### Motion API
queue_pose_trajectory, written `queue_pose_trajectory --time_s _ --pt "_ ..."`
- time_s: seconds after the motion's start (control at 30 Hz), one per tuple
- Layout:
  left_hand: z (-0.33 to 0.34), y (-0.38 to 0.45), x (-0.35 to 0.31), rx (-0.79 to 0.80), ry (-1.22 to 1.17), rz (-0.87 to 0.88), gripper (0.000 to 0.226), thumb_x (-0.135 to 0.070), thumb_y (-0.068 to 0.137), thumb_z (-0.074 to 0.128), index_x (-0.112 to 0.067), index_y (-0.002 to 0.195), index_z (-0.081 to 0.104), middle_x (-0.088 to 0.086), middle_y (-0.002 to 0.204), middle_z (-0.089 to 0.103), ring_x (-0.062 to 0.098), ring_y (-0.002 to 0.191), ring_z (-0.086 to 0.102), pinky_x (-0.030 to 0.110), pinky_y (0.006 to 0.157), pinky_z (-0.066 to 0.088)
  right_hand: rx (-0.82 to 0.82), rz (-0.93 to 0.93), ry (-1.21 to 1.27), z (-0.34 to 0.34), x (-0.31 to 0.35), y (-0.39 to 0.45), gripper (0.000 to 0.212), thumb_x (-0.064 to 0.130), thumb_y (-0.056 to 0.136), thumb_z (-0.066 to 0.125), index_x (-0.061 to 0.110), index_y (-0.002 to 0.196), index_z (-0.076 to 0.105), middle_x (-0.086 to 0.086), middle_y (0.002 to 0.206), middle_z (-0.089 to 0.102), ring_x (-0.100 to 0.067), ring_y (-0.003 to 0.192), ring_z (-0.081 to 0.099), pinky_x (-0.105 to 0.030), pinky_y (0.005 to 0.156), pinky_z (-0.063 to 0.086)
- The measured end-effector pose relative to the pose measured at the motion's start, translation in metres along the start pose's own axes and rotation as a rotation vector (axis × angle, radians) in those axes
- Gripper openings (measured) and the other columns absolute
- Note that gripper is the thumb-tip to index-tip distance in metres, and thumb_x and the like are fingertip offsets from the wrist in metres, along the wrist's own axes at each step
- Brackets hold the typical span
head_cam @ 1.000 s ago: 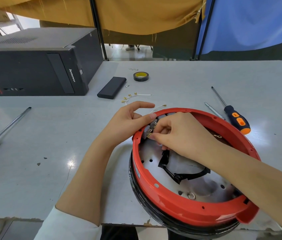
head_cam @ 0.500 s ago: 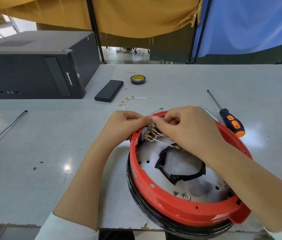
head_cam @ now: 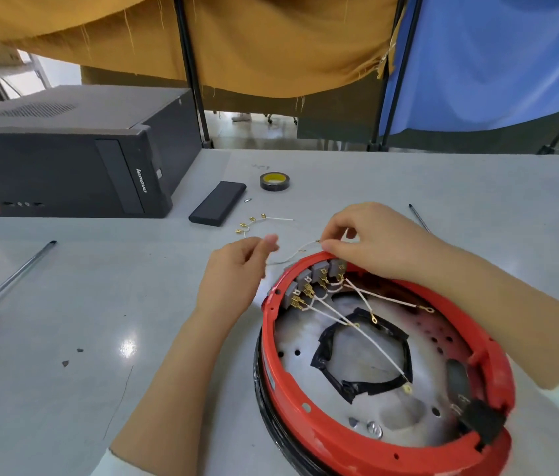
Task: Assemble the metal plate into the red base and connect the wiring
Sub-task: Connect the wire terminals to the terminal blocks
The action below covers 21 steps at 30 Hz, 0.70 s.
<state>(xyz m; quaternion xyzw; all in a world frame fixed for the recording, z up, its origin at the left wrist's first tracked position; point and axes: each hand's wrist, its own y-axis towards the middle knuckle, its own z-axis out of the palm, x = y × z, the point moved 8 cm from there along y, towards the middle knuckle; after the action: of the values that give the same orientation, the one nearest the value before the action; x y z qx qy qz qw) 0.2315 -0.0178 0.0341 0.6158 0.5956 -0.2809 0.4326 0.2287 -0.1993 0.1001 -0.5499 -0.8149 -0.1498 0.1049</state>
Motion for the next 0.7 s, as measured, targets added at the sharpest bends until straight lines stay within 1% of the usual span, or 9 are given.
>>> queue_pose_trajectory --time_s 0.07,0.13,0.17,0.27,0.4,0.47,0.53,0.6,0.7 --pt "-0.005 0.005 0.004 -0.034 0.172 0.056 0.024 -0.041 0.094 0.059 -0.028 0.112 0.068 -0.011 0.087 0.061 0.01 0.084 0.055 0.025 0.075 0.042 0.044 0.016 0.081 0.016 -0.009 0.007 0.021 0.037 0.094 0.053 0.023 0.087 0.067 0.017 0.078 0.057 -0.009 0.08 0.056 -0.027 0.071 0.04" --pt "0.002 0.008 0.015 0.068 0.314 0.054 0.035 -0.041 0.09 0.063 -0.029 0.124 0.062 -0.004 0.109 0.057 0.019 0.111 0.047 0.027 0.093 0.038 0.02 0.049 0.14 0.027 -0.02 0.007 0.035 0.043 0.095 0.047 0.019 0.074 0.063 0.008 0.067 0.057 -0.012 0.068 0.053 -0.033 0.067 0.04" --pt "0.007 0.007 0.02 0.113 0.382 0.052 0.037 -0.042 0.089 0.063 -0.03 0.124 0.062 -0.002 0.115 0.054 0.021 0.117 0.042 0.026 0.097 0.034 -0.002 0.049 0.129 0.03 -0.023 0.007 0.041 0.045 0.095 0.044 0.018 0.068 0.057 0.006 0.061 0.053 -0.011 0.062 0.05 -0.034 0.063 0.039" --pt "0.015 0.006 0.022 0.133 0.535 0.083 0.033 -0.044 0.091 0.06 -0.029 0.12 0.064 -0.003 0.121 0.05 0.021 0.117 0.038 0.027 0.097 0.034 -0.024 0.03 0.109 0.032 -0.026 0.007 0.047 0.049 0.095 0.041 0.017 0.062 0.048 0.006 0.053 0.046 -0.007 0.053 0.043 -0.033 0.056 0.035" --pt "0.007 0.01 0.017 -0.029 0.492 0.057 0.031 -0.031 0.092 0.061 -0.018 0.118 0.053 0.005 0.118 0.052 0.025 0.112 0.041 0.033 0.093 0.038 -0.026 0.03 0.118 0.032 -0.027 0.008 0.047 0.048 0.095 0.041 0.021 0.057 0.041 0.008 0.048 0.042 -0.007 0.05 0.04 -0.031 0.053 0.03" --pt "0.007 0.011 0.018 -0.058 0.55 0.038 0.039 -0.031 0.094 0.056 -0.025 0.132 0.048 0.005 0.119 0.054 0.028 0.113 0.043 0.036 0.094 0.038 -0.019 0.033 0.131 0.033 -0.028 0.008 0.047 0.047 0.096 0.042 0.021 0.056 0.04 0.011 0.047 0.044 -0.007 0.05 0.04 -0.031 0.053 0.031" --pt "0.011 0.013 0.022 -0.025 0.642 0.042 0.045 -0.035 0.098 0.049 -0.036 0.142 0.043 0.001 0.123 0.054 0.027 0.116 0.043 0.034 0.097 0.034 -0.017 0.033 0.139 0.033 -0.028 0.008 0.048 0.047 0.096 0.042 0.022 0.055 0.04 0.012 0.047 0.045 -0.006 0.049 0.04 -0.03 0.053 0.03" --pt "0.012 0.015 0.024 -0.033 0.636 0.062 0.035 -0.036 0.099 0.048 -0.036 0.133 0.057 -0.001 0.123 0.057 0.025 0.115 0.043 0.032 0.094 0.032 -0.023 0.029 0.14 0.032 -0.028 0.007 0.047 0.047 0.096 0.042 0.021 0.057 0.041 0.008 0.047 0.043 -0.007 0.05 0.04 -0.03 0.053 0.031" --pt "0.007 0.017 0.03 -0.094 0.471 0.034 0.023 -0.026 0.095 0.056 -0.029 0.111 0.073 -0.002 0.116 0.066 0.025 0.108 0.047 0.029 0.085 0.036 -0.015 0.03 0.134 0.031 -0.026 0.006 0.046 0.046 0.096 0.042 0.015 0.063 0.046 0.005 0.051 0.041 -0.011 0.052 0.041 -0.032 0.056 0.032"
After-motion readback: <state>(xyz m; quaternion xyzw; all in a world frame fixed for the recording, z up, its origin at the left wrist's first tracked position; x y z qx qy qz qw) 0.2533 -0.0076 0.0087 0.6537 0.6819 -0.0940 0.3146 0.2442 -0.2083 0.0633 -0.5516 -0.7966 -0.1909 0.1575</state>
